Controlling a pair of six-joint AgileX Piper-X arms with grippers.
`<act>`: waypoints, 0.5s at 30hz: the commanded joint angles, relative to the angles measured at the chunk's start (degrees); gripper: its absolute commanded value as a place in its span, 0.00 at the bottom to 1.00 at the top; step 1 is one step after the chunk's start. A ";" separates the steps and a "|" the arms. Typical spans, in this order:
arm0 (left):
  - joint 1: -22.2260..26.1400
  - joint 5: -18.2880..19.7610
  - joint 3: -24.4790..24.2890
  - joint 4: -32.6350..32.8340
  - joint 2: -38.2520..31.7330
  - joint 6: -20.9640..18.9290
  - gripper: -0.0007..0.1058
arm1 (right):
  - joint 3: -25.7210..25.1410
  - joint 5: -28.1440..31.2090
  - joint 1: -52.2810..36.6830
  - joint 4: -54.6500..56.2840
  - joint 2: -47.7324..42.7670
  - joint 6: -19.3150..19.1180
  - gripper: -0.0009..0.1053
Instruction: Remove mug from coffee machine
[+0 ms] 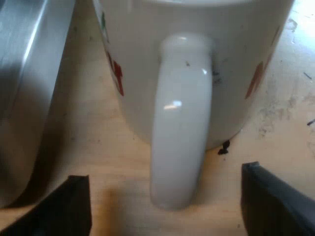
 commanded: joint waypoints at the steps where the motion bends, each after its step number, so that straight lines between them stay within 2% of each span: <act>1: -0.30 -0.10 -0.06 -0.21 -0.02 -0.29 0.68 | 0.26 -2.26 -0.25 5.02 -2.20 -0.60 0.65; 6: -0.30 -0.10 -0.06 -0.21 -0.02 -0.29 0.68 | 0.26 -2.88 -0.25 9.51 -5.90 -0.60 0.65; 15: -0.30 -0.10 -0.06 -0.21 -0.02 -0.69 0.68 | 0.26 -5.33 -0.25 26.80 -22.32 -0.60 0.65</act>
